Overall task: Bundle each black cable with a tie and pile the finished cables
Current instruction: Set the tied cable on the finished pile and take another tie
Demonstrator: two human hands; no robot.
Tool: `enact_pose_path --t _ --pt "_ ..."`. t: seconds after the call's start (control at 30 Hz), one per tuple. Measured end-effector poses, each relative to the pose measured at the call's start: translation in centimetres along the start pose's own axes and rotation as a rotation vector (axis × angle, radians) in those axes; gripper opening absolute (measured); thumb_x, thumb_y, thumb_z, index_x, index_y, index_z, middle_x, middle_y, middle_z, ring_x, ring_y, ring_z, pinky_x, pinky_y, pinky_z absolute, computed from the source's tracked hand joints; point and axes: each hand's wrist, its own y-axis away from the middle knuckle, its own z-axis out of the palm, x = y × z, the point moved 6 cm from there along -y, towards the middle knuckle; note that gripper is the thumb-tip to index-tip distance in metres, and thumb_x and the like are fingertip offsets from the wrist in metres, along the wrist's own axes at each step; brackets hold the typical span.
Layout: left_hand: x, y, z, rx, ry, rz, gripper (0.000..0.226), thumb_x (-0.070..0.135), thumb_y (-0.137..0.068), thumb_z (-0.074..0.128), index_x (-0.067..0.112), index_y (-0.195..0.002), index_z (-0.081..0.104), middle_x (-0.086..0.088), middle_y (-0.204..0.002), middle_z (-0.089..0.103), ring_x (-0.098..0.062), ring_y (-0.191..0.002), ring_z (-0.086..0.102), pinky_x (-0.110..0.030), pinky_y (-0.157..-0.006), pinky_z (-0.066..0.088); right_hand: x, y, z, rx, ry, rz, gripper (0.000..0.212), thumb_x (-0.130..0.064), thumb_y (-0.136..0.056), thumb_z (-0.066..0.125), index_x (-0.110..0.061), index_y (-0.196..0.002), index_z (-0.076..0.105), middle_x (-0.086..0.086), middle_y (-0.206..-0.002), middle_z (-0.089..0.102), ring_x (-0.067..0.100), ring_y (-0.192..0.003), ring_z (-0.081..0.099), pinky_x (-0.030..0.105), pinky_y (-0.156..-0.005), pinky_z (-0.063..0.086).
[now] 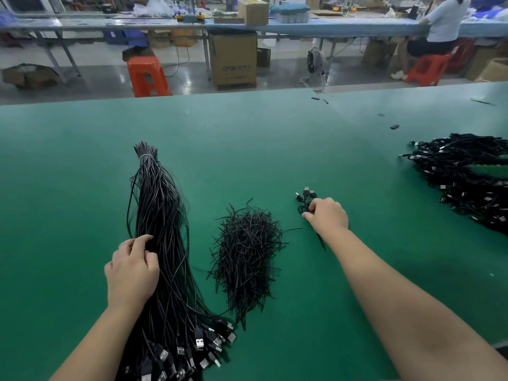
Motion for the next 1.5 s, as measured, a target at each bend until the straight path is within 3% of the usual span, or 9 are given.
enact_pose_path --t 0.17,0.3,0.5,0.63,0.77,0.87,1.0,1.33,1.5 --pt "0.0 0.1 0.0 0.003 -0.001 0.000 0.038 0.016 -0.095 0.049 0.025 -0.131 0.055 -0.009 -0.131 0.055 -0.030 -0.119 0.048 -0.056 -0.101 0.035 1.6 0.0 -0.5 0.010 0.019 0.043 0.054 -0.048 -0.095 0.064 -0.016 -0.134 0.047 0.012 -0.122 0.059 0.031 -0.111 0.057 0.040 -0.085 0.052" --pt "0.1 0.1 -0.1 0.005 0.004 -0.001 0.037 0.016 -0.095 0.049 0.024 -0.131 0.056 -0.009 -0.131 0.055 -0.029 -0.118 0.048 -0.055 -0.101 0.035 1.1 0.3 0.1 -0.014 0.116 -0.029 0.042 -0.044 -0.102 0.052 -0.026 -0.140 0.049 0.012 -0.135 0.048 0.031 -0.115 0.053 0.039 -0.085 0.048" --pt "0.1 0.2 -0.2 0.003 0.004 0.005 0.038 0.017 -0.095 0.050 0.024 -0.131 0.057 -0.008 -0.130 0.056 -0.028 -0.117 0.049 -0.053 -0.099 0.036 -0.5 1.7 -0.4 0.055 0.200 -0.057 0.044 -0.043 -0.104 0.049 -0.029 -0.145 0.047 0.016 -0.158 0.031 0.033 -0.142 0.034 0.046 -0.110 0.031" --pt "0.2 0.2 -0.3 -0.004 -0.001 0.003 0.038 0.020 -0.096 0.049 0.024 -0.133 0.057 -0.007 -0.131 0.056 -0.027 -0.117 0.049 -0.052 -0.099 0.036 -5.7 5.8 -3.0 0.275 -0.053 -0.286 0.033 -0.031 -0.102 0.054 -0.015 -0.128 0.066 0.011 -0.124 0.062 0.027 -0.114 0.054 0.039 -0.098 0.043" --pt "0.4 0.0 -0.3 -0.036 -0.034 -0.005 0.036 0.031 -0.100 0.047 0.025 -0.134 0.056 -0.007 -0.134 0.054 -0.028 -0.121 0.049 -0.050 -0.101 0.035 -14.0 13.2 -3.6 -0.014 -0.354 -0.601 0.027 -0.025 -0.105 0.048 -0.022 -0.122 0.068 -0.002 -0.115 0.071 0.006 -0.095 0.059 0.034 -0.092 0.056" --pt "0.6 -0.3 -0.4 -0.079 -0.065 -0.021 0.037 0.037 -0.100 0.049 0.024 -0.134 0.054 -0.009 -0.135 0.053 -0.032 -0.123 0.048 -0.051 -0.101 0.036 -19.5 19.3 -1.4 -0.298 -0.292 -0.850 0.039 -0.026 -0.105 0.044 -0.033 -0.143 0.049 0.001 -0.124 0.061 0.017 -0.101 0.061 0.038 -0.090 0.054" --pt "0.7 -0.6 -0.3 -0.145 -0.086 -0.040 0.038 0.038 -0.101 0.047 0.024 -0.136 0.050 -0.011 -0.136 0.051 -0.033 -0.122 0.050 -0.049 -0.098 0.039 -22.7 22.7 2.7 -0.497 -0.066 -0.907 0.053 -0.018 -0.105 0.040 -0.035 -0.154 0.028 0.011 -0.127 0.046 0.035 -0.098 0.060 0.046 -0.081 0.053" --pt "1.0 -0.4 -0.2 -0.174 -0.073 -0.071 0.037 0.034 -0.102 0.044 0.022 -0.137 0.047 -0.011 -0.140 0.049 -0.033 -0.120 0.052 -0.046 -0.094 0.041 -23.8 21.4 3.9 -0.256 -0.078 -0.889 0.034 0.000 -0.092 0.052 -0.016 -0.120 0.059 0.006 -0.112 0.059 0.032 -0.094 0.063 0.038 -0.071 0.045" --pt "0.9 -0.5 -0.1 -0.176 -0.065 -0.078 0.036 0.033 -0.102 0.044 0.023 -0.136 0.048 -0.011 -0.140 0.049 -0.033 -0.121 0.051 -0.046 -0.096 0.040 -23.3 21.0 2.5 -0.096 -0.167 -0.896 0.015 -0.019 -0.100 0.054 -0.011 -0.111 0.060 0.008 -0.103 0.063 0.032 -0.093 0.062 0.044 -0.079 0.053"
